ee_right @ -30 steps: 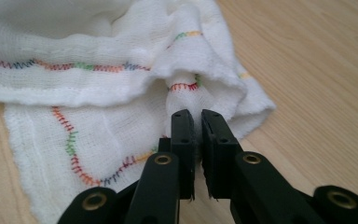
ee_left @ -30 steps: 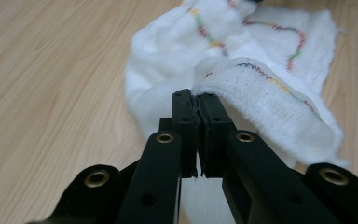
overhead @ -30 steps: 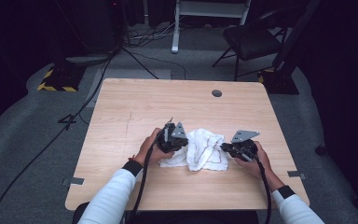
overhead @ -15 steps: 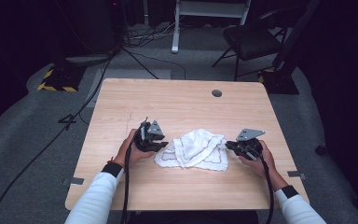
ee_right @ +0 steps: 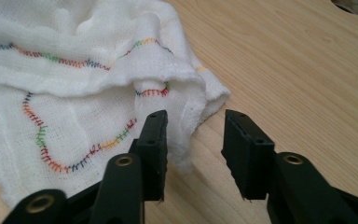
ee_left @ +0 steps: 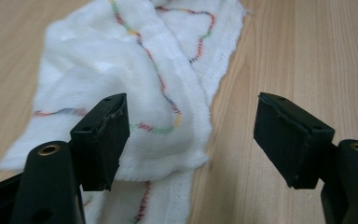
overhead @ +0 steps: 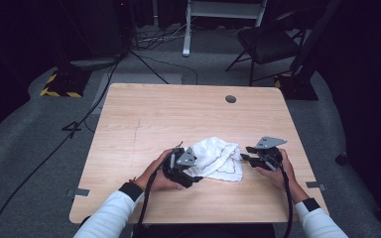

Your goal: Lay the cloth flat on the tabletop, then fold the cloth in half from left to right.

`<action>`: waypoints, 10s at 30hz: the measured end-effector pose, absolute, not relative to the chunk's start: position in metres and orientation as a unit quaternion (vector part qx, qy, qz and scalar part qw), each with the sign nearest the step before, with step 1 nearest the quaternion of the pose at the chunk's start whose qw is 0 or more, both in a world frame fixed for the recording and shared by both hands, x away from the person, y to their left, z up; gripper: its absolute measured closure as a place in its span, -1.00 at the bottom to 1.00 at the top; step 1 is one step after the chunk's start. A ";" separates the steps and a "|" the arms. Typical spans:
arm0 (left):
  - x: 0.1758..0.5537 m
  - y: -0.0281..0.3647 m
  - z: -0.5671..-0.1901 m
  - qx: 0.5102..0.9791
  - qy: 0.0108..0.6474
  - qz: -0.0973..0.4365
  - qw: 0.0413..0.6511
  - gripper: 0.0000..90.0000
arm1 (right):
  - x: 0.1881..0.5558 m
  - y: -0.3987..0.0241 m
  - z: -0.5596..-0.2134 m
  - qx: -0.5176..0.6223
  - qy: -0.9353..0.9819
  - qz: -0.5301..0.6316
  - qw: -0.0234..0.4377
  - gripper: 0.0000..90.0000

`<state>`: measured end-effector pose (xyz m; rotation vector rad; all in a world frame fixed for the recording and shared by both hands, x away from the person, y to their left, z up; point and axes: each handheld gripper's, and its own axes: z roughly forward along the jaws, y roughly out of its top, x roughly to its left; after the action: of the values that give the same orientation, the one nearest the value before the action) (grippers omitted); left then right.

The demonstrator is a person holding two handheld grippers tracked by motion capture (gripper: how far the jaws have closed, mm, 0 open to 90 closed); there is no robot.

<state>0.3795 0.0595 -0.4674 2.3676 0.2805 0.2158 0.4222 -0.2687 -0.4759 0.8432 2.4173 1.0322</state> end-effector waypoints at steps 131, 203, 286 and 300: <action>0.402 0.140 -0.491 0.906 0.259 0.099 0.321 -0.37 | 0.400 -0.241 -0.488 0.242 0.898 0.326 0.169 -0.10; 0.489 0.148 -0.475 0.838 0.375 0.185 0.352 -0.53 | 0.356 -0.111 -0.481 0.086 0.909 0.394 0.108 0.11; 0.515 0.138 -0.446 0.814 0.369 0.169 0.415 0.91 | 0.350 -0.096 -0.441 0.072 0.889 0.428 0.144 0.90; 0.529 0.058 -0.451 0.838 0.319 0.147 0.418 0.91 | 0.346 -0.169 -0.439 0.142 0.880 0.424 0.160 0.90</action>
<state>0.5291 0.0578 -0.4507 2.1013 0.7994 0.3678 0.3462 -0.1694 -0.4392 0.4044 2.5144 1.2109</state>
